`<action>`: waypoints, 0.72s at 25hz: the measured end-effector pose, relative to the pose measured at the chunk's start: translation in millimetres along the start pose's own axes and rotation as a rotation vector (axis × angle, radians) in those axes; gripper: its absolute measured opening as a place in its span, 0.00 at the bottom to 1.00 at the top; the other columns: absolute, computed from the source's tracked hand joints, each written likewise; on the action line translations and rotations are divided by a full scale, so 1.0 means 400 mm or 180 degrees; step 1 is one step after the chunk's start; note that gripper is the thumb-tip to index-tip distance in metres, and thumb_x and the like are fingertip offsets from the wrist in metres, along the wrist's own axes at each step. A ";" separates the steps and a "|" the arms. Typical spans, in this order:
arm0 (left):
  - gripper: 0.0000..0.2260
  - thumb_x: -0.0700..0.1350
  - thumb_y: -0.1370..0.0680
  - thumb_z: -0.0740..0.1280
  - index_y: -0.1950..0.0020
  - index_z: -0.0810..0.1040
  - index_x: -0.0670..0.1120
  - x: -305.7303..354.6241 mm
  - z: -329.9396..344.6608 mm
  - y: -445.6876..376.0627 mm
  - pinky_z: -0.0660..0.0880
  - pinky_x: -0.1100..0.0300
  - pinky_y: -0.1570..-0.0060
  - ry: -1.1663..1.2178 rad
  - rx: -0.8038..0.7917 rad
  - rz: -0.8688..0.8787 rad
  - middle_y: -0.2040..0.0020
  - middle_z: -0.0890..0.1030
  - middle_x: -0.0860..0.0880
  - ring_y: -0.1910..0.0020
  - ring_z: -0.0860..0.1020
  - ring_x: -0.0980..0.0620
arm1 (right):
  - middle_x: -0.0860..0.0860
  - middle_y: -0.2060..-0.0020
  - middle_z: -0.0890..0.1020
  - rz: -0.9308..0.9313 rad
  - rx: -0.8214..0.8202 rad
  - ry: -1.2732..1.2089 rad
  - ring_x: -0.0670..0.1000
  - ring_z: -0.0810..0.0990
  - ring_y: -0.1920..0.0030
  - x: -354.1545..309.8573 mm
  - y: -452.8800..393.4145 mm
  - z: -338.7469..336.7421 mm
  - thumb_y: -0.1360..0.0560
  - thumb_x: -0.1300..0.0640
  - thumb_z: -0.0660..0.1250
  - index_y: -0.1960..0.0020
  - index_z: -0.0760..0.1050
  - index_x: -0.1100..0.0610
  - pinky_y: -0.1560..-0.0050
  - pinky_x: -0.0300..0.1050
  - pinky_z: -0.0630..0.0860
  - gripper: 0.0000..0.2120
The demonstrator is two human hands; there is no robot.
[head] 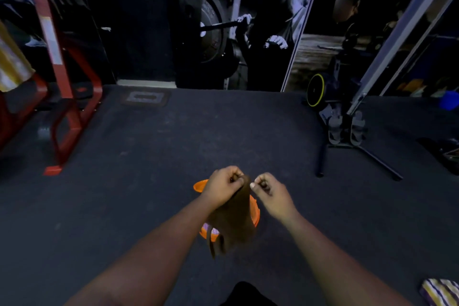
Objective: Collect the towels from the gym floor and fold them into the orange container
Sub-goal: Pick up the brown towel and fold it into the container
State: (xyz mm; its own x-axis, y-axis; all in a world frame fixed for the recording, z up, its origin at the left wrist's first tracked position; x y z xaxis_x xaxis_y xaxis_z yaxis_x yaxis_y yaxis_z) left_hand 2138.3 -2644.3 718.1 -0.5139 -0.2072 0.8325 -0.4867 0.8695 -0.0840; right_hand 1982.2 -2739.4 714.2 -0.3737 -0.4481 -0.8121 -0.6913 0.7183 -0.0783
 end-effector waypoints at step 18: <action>0.14 0.62 0.30 0.76 0.61 0.78 0.53 0.090 -0.131 -0.092 0.78 0.55 0.60 -0.1449 0.0544 -0.0874 0.62 0.82 0.54 0.60 0.80 0.54 | 0.49 0.61 0.82 -0.0322 -0.0204 0.0269 0.51 0.80 0.59 -0.021 -0.174 0.049 0.25 0.47 0.69 0.53 0.77 0.53 0.58 0.53 0.76 0.09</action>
State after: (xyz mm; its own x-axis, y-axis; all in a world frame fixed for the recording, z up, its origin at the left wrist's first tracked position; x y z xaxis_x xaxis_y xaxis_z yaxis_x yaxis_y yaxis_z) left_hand 2174.6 -2660.3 780.0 -0.5869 -0.6215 0.5190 -0.7338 0.6791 -0.0165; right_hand 2045.7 -2775.3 715.2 -0.3490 -0.5615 -0.7503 -0.7651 0.6330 -0.1179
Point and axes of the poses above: each hand's wrist, its own y-axis away from the middle knuckle, its own z-axis out of the palm, x = y × z, the point moved 5 cm from there along -y, towards the middle knuckle
